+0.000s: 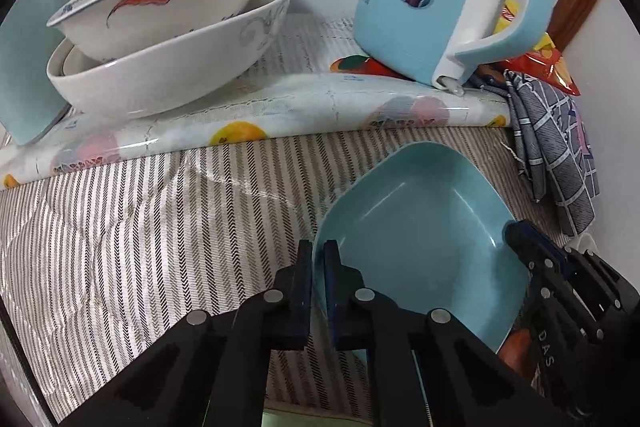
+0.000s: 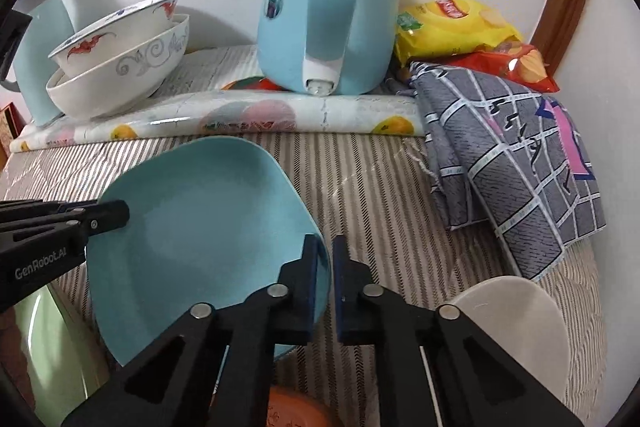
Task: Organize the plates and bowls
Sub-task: 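Lift the blue plate with both grippers toward the green plate stack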
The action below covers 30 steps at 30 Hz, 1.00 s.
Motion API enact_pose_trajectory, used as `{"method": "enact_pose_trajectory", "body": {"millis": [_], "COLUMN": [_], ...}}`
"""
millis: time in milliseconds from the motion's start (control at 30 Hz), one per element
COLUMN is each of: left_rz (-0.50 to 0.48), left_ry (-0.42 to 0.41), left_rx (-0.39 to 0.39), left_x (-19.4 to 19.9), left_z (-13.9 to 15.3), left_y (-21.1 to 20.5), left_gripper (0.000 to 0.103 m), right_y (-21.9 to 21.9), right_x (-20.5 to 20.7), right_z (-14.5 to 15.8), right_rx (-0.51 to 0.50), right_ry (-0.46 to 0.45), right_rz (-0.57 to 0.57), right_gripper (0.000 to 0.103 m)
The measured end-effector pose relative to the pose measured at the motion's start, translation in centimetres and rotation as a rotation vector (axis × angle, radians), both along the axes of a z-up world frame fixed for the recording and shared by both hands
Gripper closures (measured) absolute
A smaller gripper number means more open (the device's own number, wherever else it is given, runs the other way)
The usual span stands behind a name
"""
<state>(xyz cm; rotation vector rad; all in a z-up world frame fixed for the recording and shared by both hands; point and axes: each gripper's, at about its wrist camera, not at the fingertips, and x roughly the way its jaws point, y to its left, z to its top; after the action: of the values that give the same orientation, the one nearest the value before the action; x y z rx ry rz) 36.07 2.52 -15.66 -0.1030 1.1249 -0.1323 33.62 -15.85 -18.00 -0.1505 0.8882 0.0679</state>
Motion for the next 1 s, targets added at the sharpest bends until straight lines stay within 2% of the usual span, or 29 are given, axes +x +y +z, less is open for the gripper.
{"method": "enact_pose_trajectory", "body": {"millis": [267, 1000], "left_rz": [0.025, 0.037], "left_ry": [-0.016, -0.065], "left_rx": [-0.029, -0.061], "left_x": [-0.4, -1.6], "left_z": [0.7, 2.9], "left_y": [1.2, 2.5], "left_gripper": [0.097, 0.098], "right_y": [-0.9, -1.6], "right_x": [-0.2, -1.6], "right_z": [0.7, 2.4], "right_rx": [0.107, 0.216], "right_ry": [-0.021, -0.089], "right_rz": [0.001, 0.009], "right_gripper": [0.098, 0.099]}}
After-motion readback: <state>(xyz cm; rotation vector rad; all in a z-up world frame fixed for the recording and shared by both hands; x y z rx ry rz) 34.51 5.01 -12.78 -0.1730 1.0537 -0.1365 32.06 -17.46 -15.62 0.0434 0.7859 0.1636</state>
